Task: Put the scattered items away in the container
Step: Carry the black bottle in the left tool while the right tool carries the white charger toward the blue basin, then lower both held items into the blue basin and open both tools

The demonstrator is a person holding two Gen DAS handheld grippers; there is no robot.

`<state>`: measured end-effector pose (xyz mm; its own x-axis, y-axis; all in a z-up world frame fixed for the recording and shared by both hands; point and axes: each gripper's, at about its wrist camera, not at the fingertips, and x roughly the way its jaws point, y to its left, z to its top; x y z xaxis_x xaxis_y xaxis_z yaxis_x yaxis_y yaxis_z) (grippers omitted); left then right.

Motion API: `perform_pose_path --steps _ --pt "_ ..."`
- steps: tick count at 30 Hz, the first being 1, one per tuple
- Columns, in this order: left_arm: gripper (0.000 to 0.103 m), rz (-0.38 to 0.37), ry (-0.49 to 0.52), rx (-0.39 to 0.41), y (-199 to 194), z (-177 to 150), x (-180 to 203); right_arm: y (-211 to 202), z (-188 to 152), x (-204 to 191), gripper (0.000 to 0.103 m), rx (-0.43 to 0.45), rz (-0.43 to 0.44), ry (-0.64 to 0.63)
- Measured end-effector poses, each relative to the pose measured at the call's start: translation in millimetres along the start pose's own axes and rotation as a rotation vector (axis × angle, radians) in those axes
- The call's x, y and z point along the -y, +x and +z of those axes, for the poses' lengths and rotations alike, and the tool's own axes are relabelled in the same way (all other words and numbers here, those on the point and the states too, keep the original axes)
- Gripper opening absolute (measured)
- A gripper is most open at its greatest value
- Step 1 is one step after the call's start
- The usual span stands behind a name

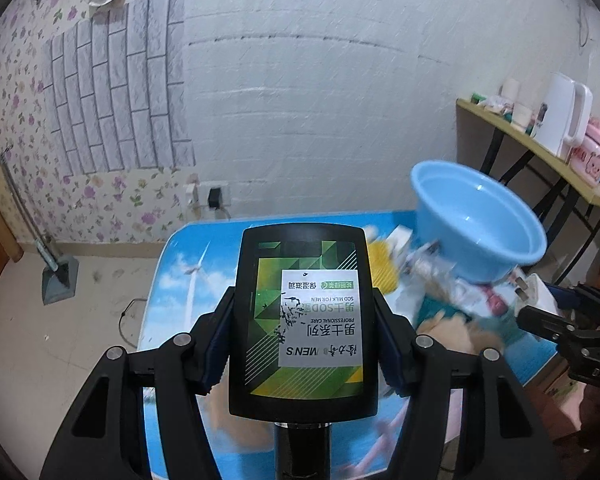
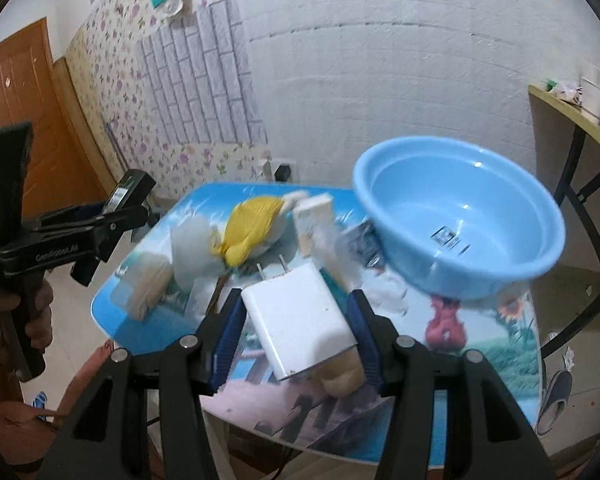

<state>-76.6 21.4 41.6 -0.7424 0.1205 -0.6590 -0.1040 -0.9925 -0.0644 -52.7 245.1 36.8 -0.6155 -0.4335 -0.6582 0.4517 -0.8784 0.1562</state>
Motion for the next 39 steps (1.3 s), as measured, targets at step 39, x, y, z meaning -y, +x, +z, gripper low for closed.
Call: perform_pose_path --steps 39 --pt "0.061 -0.281 0.256 -0.082 142.1 91.6 215.6 57.9 47.9 157.0 0.052 -0.07 -0.203 0.127"
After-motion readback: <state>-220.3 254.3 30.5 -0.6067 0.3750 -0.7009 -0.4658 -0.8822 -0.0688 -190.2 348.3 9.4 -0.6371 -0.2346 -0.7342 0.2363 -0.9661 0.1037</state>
